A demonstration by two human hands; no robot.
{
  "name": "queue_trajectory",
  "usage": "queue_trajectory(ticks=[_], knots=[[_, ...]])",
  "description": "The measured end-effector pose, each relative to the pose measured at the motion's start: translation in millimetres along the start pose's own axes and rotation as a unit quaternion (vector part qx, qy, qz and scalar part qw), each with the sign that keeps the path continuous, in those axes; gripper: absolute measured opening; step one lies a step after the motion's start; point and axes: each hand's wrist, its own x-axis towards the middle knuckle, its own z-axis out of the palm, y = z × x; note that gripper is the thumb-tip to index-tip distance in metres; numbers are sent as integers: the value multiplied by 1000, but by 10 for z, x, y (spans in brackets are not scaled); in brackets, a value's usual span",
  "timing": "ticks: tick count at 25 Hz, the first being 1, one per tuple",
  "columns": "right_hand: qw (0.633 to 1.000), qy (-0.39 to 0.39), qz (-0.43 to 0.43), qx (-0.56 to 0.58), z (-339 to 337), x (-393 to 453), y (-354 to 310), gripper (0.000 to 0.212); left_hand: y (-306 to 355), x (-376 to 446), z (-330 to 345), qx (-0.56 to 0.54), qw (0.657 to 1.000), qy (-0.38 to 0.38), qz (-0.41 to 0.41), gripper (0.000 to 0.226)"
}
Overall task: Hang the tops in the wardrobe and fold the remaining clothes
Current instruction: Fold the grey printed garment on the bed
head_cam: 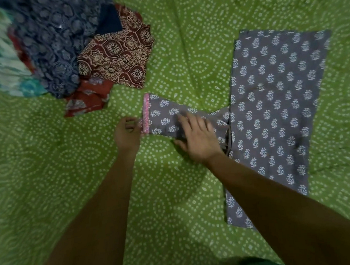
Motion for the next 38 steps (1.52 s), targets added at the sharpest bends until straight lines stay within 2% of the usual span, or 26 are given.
queue_trajectory(ticks=[2,3,5,6,8,9,10,11,13,14,15,17,19,20,22,24,26,27,28,29,30,31,32,34,36,38], knots=[[997,-33,-22,-63,19,287,-244,90,26,-35,-14,-86,996,-8,-24,20],[994,-36,-40,-96,52,418,-341,86,45,-53,-21,-119,992,-14,-30,23],[990,-66,-60,-112,31,606,-448,62,62,-71,-54,-142,989,-32,-34,23],[993,-79,-56,-71,-20,655,-454,51,72,-76,-81,-128,991,-37,-27,23],[988,-44,8,148,-189,651,-407,31,76,-54,-114,-15,999,-30,22,17],[953,-3,72,294,-263,622,-339,28,86,-48,-130,69,996,-26,49,14],[888,47,141,435,-336,616,-244,28,94,-34,-138,157,985,-18,66,19],[805,92,196,552,-438,618,-137,28,146,-43,-132,240,968,-10,74,28],[637,135,248,717,-550,634,132,29,298,-92,-69,366,921,-16,135,42],[575,131,246,769,-581,640,238,30,397,-115,-9,401,894,-38,195,45],[536,123,243,799,-594,635,301,34,493,-134,72,422,868,-76,249,45],[512,115,244,815,-590,635,345,44,691,-142,266,452,826,-154,300,39],[496,116,237,827,-597,636,359,50,821,-100,468,476,805,-209,287,36],[491,119,231,832,-610,630,351,52,842,-83,519,481,801,-229,273,42],[478,133,231,837,-637,602,331,49,728,-57,479,502,779,-256,275,56],[473,147,243,834,-627,560,335,41,564,-18,271,553,727,-260,313,63],[476,142,258,829,-605,536,356,42,439,36,36,558,700,-253,368,52],[478,138,262,827,-598,532,365,46,433,41,-62,529,711,-255,386,40],[481,136,265,824,-614,522,368,50,442,54,-143,484,742,-261,382,28],[482,137,265,824,-631,518,378,49,508,59,-216,404,803,-276,340,18],[480,135,261,826,-660,516,382,47,642,55,-283,289,872,-300,258,11],[480,136,258,827,-677,521,392,46,751,75,-295,190,910,-325,172,13],[481,138,255,827,-695,524,401,45,852,102,-290,111,926,-346,98,13],[488,139,253,824,-693,547,425,45,870,240,-198,85,950,-300,28,11],[491,136,253,822,-674,563,439,46,753,323,-71,26,981,-179,-64,33],[488,131,256,824,-663,561,449,49,570,206,41,-40,988,-62,-138,62]])
